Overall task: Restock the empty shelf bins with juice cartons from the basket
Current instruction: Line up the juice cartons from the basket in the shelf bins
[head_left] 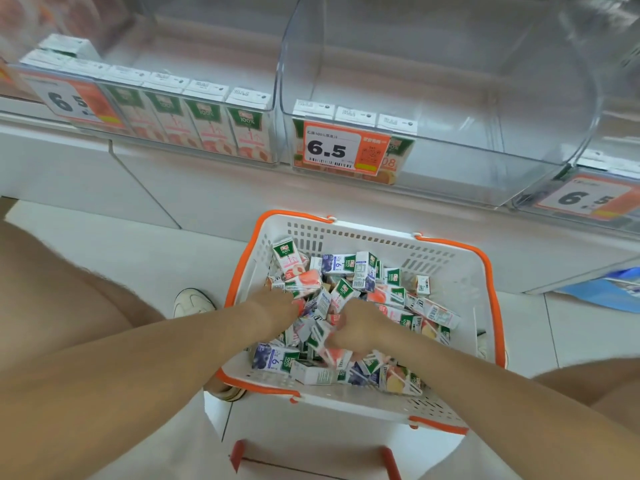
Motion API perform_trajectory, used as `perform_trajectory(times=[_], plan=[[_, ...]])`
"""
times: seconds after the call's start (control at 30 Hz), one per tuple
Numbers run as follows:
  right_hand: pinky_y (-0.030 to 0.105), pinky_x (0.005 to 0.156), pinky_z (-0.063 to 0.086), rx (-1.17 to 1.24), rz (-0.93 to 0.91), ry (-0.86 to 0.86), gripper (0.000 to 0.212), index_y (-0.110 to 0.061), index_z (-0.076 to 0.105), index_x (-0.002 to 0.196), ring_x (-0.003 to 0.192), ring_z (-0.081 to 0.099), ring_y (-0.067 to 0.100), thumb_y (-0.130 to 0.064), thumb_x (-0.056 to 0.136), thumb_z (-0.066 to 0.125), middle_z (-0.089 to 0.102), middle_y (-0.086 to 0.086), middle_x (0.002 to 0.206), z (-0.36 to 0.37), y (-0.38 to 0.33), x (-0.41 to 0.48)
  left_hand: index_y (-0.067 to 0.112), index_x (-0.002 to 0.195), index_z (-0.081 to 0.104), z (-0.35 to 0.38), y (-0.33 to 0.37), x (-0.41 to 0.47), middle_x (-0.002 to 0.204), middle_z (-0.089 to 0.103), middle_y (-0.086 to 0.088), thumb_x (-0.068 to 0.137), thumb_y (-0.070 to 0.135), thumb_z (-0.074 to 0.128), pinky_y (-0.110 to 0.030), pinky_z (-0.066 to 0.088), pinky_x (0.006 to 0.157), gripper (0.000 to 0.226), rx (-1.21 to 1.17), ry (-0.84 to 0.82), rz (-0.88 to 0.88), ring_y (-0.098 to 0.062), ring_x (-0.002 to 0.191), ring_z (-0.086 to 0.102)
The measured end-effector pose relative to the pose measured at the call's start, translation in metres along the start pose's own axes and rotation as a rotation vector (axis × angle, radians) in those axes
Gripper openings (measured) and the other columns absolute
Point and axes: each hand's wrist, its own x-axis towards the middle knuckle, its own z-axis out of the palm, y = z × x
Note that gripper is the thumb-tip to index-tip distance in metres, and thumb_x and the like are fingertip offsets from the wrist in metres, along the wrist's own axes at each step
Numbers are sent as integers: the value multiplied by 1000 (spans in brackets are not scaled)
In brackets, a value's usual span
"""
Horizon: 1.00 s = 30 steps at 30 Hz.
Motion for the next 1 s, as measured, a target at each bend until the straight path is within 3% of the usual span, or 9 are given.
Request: perform_trajectory(times=[0.13,0.23,0.37,0.5,0.6,0.7,0.77,0.87,1.0], plan=[[46,86,64,250,11,42,33,1,67,119,95,76,28,-21,93,71,67,20,125,-26,-2,-17,17,160,26,-11,0,-9,103,59,-6,89,-7,66,-35,51,62,85,-182,-91,-76,-22,82,60],[31,76,56,490,-94,43,48,-16,38,145,89,64,20,-12,102,57,59,9,111,-48,-11,-36,9,151,36,-36,2,-18,100,56,-1,102,11,62,-29,45,62,55,-367,-130,-113,-15,78,53],[39,70,42,911,-242,141,46,-26,45,132,59,52,17,5,99,36,59,2,68,-71,-29,-63,12,152,39,-89,-6,-42,115,59,-7,108,35,54,-30,48,70,52,-527,-99,-10,-18,87,55],[38,71,47,1147,-441,134,28,-23,63,117,78,62,29,-22,94,46,70,14,92,-94,-58,-105,31,143,43,-137,-7,-80,113,54,-9,105,43,58,-39,59,92,42,-906,-124,-42,-26,90,60],[37,77,55,955,-558,259,36,-28,64,111,91,70,22,-57,91,68,74,-1,97,-109,-72,-137,25,133,57,-166,-10,-111,125,62,-7,106,43,58,-46,61,95,33,-1175,-36,42,-29,94,63],[28,61,54,625,-628,566,54,-25,54,113,74,67,8,-31,75,93,73,-2,97,-125,-82,-161,28,133,60,-186,-11,-133,112,69,-4,109,39,53,-38,57,73,27,-1331,181,73,-22,87,62],[30,55,51,589,-626,700,53,-21,50,106,64,62,10,-22,74,93,73,6,92,-134,-88,-168,26,136,58,-197,-11,-141,96,67,-1,109,36,53,-34,48,71,29,-1428,329,63,-16,76,60],[38,61,59,700,-613,826,42,-20,54,102,73,69,24,-27,78,88,73,9,95,-145,-94,-172,18,129,60,-211,-8,-148,104,65,-8,110,32,47,-34,46,71,27,-1604,469,89,-22,82,63],[28,69,55,723,-645,776,4,-25,73,99,76,67,10,-26,95,73,75,-7,86,-159,-94,-171,9,128,65,-224,5,-159,96,65,-10,108,47,49,-34,45,69,45,-1741,536,224,-18,74,55]])
